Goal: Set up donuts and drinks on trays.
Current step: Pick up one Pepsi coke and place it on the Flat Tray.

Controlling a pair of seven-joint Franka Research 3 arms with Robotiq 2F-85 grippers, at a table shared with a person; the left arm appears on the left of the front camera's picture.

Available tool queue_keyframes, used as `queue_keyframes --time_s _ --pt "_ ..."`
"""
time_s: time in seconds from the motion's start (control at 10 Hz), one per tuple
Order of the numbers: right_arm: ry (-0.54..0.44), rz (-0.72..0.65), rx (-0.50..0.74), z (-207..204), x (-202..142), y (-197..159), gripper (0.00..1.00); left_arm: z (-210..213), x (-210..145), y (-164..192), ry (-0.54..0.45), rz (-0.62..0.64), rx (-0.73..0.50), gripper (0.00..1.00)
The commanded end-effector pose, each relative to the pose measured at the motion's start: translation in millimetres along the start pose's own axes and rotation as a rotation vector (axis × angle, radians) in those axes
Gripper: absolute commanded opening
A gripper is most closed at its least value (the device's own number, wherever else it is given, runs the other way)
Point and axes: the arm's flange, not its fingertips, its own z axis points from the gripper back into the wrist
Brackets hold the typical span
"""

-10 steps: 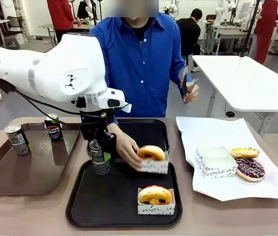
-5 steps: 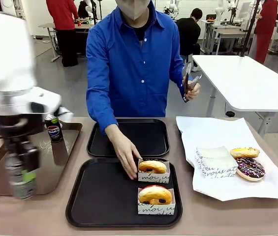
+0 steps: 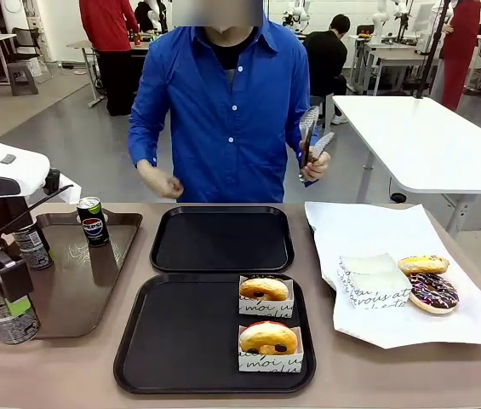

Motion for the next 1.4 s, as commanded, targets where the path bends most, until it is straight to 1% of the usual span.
queue_keyframes --time_s 0.0,0.1,0.3,0.5,0.7,0.9,1.0,1.1,1.3 --pt "-0.013 0.013 0.026 -1.4 1.2 -1.1 1.00 4.7 26.3 -4.6 -0.025 0.005 0.006 0.58" --pt "-0.013 0.013 0.026 -1.4 1.2 -1.1 1.00 11.2 61.9 -9.4 -0.055 -0.013 -0.010 0.58" --pt "-0.013 0.013 0.026 -1.4 1.2 -1.1 1.00 7.7 128.5 -21.7 -0.048 -0.019 -0.048 0.58" --pt "-0.013 0.013 0.026 -1.4 1.2 -1.1 1.00 -1.8 168.7 -44.5 -0.050 -0.005 -0.051 0.58" --pt "-0.013 0.013 0.026 -1.4 1.2 -1.1 1.00 -19.6 194.1 -59.6 -0.080 0.008 -0.035 0.58" --pt "-0.013 0.013 0.026 -1.4 1.2 -1.1 1.00 -43.9 214.4 -65.4 -0.079 0.018 -0.065 0.58" --pt "-0.013 0.013 0.026 -1.4 1.2 -1.1 1.00 -59.6 219.0 -70.7 -0.104 -0.009 -0.023 0.58" --pt "-0.013 0.013 0.026 -1.4 1.2 -1.1 1.00 -75.8 223.0 -75.0 -0.088 -0.007 -0.001 0.58" --pt "-0.013 0.013 0.026 -1.4 1.2 -1.1 1.00 -98.0 230.7 -76.9 -0.009 -0.020 -0.041 0.58"
